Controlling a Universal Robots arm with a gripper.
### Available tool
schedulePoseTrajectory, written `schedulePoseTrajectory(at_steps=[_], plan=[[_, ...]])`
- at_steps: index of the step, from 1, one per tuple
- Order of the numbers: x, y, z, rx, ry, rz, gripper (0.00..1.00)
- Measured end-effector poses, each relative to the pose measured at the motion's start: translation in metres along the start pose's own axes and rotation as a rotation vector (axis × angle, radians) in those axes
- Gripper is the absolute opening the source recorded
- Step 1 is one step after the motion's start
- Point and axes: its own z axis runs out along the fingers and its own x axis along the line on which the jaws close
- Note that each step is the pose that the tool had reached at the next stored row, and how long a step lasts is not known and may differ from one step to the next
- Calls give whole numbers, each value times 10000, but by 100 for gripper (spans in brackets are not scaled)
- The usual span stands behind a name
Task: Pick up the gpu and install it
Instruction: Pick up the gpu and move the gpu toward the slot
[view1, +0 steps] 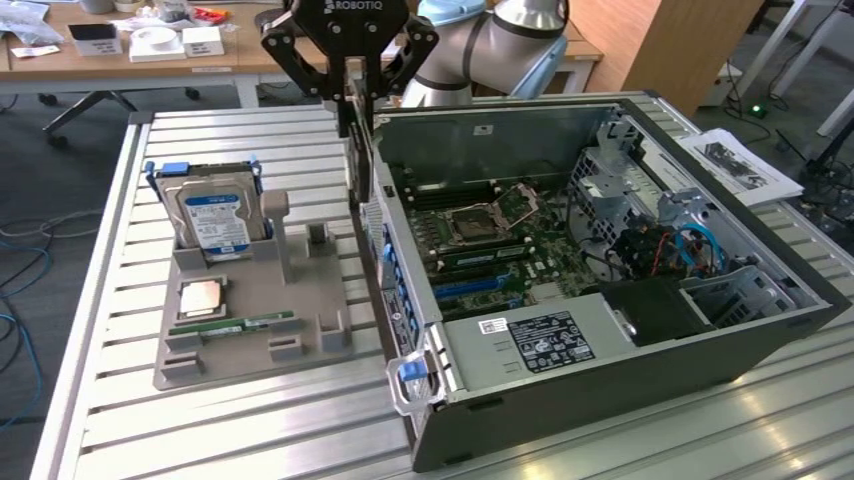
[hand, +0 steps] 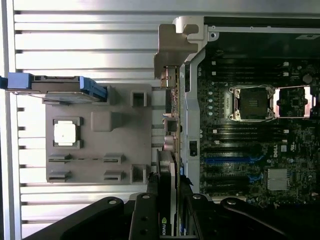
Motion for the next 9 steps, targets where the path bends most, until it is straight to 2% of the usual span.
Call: schedulePoseTrajectory(at_steps=[9], plan=[[-124,5,3,0,0,0,27]])
